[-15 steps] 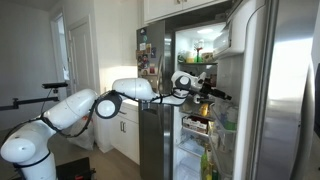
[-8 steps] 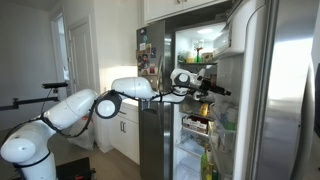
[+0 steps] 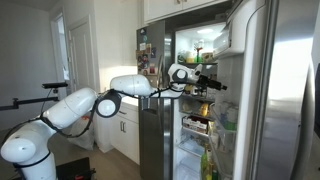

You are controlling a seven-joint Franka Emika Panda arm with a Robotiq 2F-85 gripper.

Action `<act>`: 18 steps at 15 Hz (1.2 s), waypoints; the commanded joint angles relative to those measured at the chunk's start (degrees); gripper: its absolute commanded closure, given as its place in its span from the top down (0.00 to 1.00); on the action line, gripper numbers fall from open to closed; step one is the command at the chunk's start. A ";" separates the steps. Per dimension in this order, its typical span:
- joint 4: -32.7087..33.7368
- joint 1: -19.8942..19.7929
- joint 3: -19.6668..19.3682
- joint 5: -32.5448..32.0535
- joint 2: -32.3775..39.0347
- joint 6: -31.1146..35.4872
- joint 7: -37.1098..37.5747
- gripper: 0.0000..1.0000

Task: Pick the can on the right and move it to the left on the fridge door

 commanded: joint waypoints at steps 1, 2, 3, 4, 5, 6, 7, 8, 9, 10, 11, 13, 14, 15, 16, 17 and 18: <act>-4.72 -0.32 5.34 3.37 -4.79 -1.07 -8.02 1.00; -4.88 -0.49 6.28 3.90 -5.35 -2.09 -9.53 1.00; -5.24 -0.78 7.31 4.51 -6.05 -2.72 -11.16 1.00; -5.69 -0.94 8.15 4.75 -6.76 -3.17 -12.39 1.00; -6.23 -1.14 9.02 4.93 -7.60 -3.79 -13.67 1.00; -6.83 -1.31 9.85 5.06 -8.39 -4.31 -14.71 1.00; -7.37 -1.31 10.77 5.14 -9.28 -4.66 -15.71 1.00; -8.26 -1.28 11.77 5.20 -10.37 -5.20 -16.69 1.00; -9.19 -1.37 12.80 5.32 -11.39 -5.70 -17.63 1.00; -10.14 -1.40 13.77 5.40 -12.49 -6.55 -18.55 1.00; -11.47 -1.54 14.92 5.65 -13.85 -7.53 -19.67 1.00; -14.42 -2.13 17.11 6.52 -16.55 -9.78 -21.90 1.00; -15.82 -2.37 17.95 6.86 -17.91 -11.18 -22.82 1.00; -17.54 -2.79 19.00 7.46 -19.35 -12.35 -23.86 1.00; -19.17 -3.20 19.93 8.22 -20.78 -13.63 -24.83 1.00; -20.79 -3.56 20.67 8.87 -22.19 -14.76 -25.66 1.00; -22.55 -4.12 21.59 9.96 -23.66 -15.96 -26.86 1.00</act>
